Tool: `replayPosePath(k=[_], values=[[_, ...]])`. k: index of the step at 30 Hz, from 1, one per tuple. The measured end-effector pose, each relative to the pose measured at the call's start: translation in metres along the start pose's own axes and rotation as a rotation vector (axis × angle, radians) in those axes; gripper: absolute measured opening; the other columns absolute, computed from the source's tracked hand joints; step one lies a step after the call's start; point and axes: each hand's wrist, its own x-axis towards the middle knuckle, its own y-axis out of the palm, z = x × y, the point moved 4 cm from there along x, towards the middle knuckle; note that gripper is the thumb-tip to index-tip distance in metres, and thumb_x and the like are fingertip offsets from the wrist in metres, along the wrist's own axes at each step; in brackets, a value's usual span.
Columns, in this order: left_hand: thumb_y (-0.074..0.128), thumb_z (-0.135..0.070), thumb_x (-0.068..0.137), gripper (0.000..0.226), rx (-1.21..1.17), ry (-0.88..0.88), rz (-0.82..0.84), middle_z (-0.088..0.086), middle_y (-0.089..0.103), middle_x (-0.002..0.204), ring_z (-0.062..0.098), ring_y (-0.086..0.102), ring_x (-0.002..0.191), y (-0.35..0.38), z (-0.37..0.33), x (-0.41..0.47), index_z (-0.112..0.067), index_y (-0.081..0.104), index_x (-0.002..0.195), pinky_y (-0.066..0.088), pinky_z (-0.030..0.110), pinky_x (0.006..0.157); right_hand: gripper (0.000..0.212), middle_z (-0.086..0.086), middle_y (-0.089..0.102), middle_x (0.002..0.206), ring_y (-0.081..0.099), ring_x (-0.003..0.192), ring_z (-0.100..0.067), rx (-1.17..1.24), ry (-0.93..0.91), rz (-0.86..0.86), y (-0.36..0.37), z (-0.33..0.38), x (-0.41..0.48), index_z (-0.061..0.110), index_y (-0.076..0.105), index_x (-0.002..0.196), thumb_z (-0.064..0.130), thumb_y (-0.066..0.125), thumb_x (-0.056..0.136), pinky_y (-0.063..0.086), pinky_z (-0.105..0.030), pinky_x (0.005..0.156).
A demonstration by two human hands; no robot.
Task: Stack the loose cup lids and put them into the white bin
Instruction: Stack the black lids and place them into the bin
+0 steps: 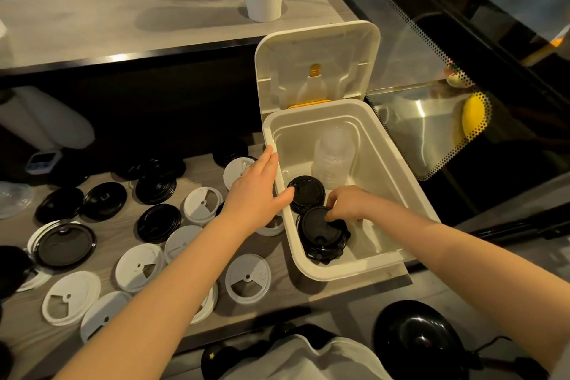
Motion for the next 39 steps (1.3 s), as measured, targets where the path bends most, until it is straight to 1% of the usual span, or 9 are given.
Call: replayPosePath(k=[5,10,13,16,18,22,25,33,39], values=[[0.042,-0.052,0.093,0.076,0.075,0.029,0.02,0.001,0.001,0.16,0.021,0.013,0.146,-0.002,0.003,0.001,-0.019,0.008,0.152,0.027,0.042,0.114,0.044,-0.014,0.06,0.122,0.057,0.11,-0.027,0.008,-0.052,-0.087,-0.014,0.006,-0.005,0.005,0.06,0.12,0.032,0.063,0.085,0.048,-0.035,0.089],[0.039,-0.051,0.095,0.069,0.108,0.042,0.021,0.001,0.01,0.159,0.02,0.01,0.146,-0.016,0.008,-0.001,-0.019,0.013,0.151,0.02,0.042,0.117,0.035,-0.003,0.058,0.115,0.055,0.105,-0.021,0.081,-0.115,-0.246,-0.037,0.017,-0.005,0.015,0.059,0.118,0.032,0.059,0.088,0.043,-0.027,0.079],[0.038,-0.049,0.096,0.065,0.106,0.041,0.02,0.0,0.012,0.159,0.02,0.01,0.146,-0.024,0.011,-0.003,-0.022,0.016,0.151,0.017,0.041,0.116,0.029,-0.003,0.058,0.112,0.055,0.104,-0.021,0.065,-0.131,-0.244,-0.036,0.025,-0.001,0.013,0.061,0.114,0.027,0.056,0.089,0.04,-0.025,0.077],[0.038,-0.049,0.096,0.066,0.138,0.08,0.086,-0.002,0.009,0.159,0.02,0.007,0.146,-0.021,0.01,-0.002,-0.023,0.015,0.151,0.017,0.043,0.118,0.017,-0.005,0.059,0.089,0.053,0.083,-0.021,-0.06,-0.114,-0.152,-0.019,0.03,0.01,0.012,0.061,0.086,0.028,0.056,0.089,0.037,-0.025,0.063],[0.038,-0.051,0.095,0.067,0.164,0.082,0.127,-0.002,0.005,0.16,0.021,0.005,0.146,-0.017,0.009,-0.001,-0.023,0.013,0.151,0.019,0.045,0.117,0.03,0.0,0.046,0.07,0.047,0.075,-0.021,-0.101,-0.09,-0.1,-0.008,0.032,0.014,0.016,0.049,0.068,0.036,0.058,0.088,0.033,-0.026,0.054],[0.038,-0.052,0.095,0.069,0.161,0.06,0.132,-0.003,0.003,0.16,0.021,0.004,0.147,-0.013,0.012,-0.001,-0.023,0.011,0.151,0.022,0.046,0.116,0.04,-0.002,0.048,0.076,0.05,0.081,-0.023,-0.157,-0.083,-0.014,0.008,0.035,0.021,0.009,0.062,0.098,0.047,0.054,0.089,0.037,-0.03,0.068],[0.039,-0.052,0.095,0.069,0.151,0.069,0.129,-0.003,0.004,0.16,0.022,0.007,0.146,-0.012,0.013,0.001,-0.023,0.012,0.151,0.024,0.047,0.115,0.038,-0.006,0.052,0.089,0.052,0.082,-0.023,-0.175,-0.081,0.024,0.013,0.035,0.023,0.012,0.06,0.097,0.048,0.052,0.088,0.038,-0.03,0.065],[0.04,-0.051,0.094,0.069,0.174,0.077,0.111,-0.001,0.005,0.16,0.021,0.008,0.146,-0.011,0.011,0.001,-0.021,0.013,0.151,0.022,0.043,0.116,0.045,-0.008,0.06,0.108,0.057,0.094,-0.024,-0.181,-0.098,0.006,0.015,0.032,0.026,0.012,0.061,0.112,0.049,0.051,0.088,0.041,-0.031,0.072],[0.04,-0.051,0.094,0.065,0.275,0.109,0.086,0.0,0.014,0.158,0.022,0.01,0.146,-0.025,0.02,0.003,-0.023,0.019,0.15,0.022,0.043,0.115,0.035,-0.007,0.06,0.096,0.058,0.088,-0.025,-0.162,-0.142,-0.196,-0.017,0.041,0.008,0.01,0.062,0.1,0.041,0.052,0.089,0.042,-0.028,0.068]])
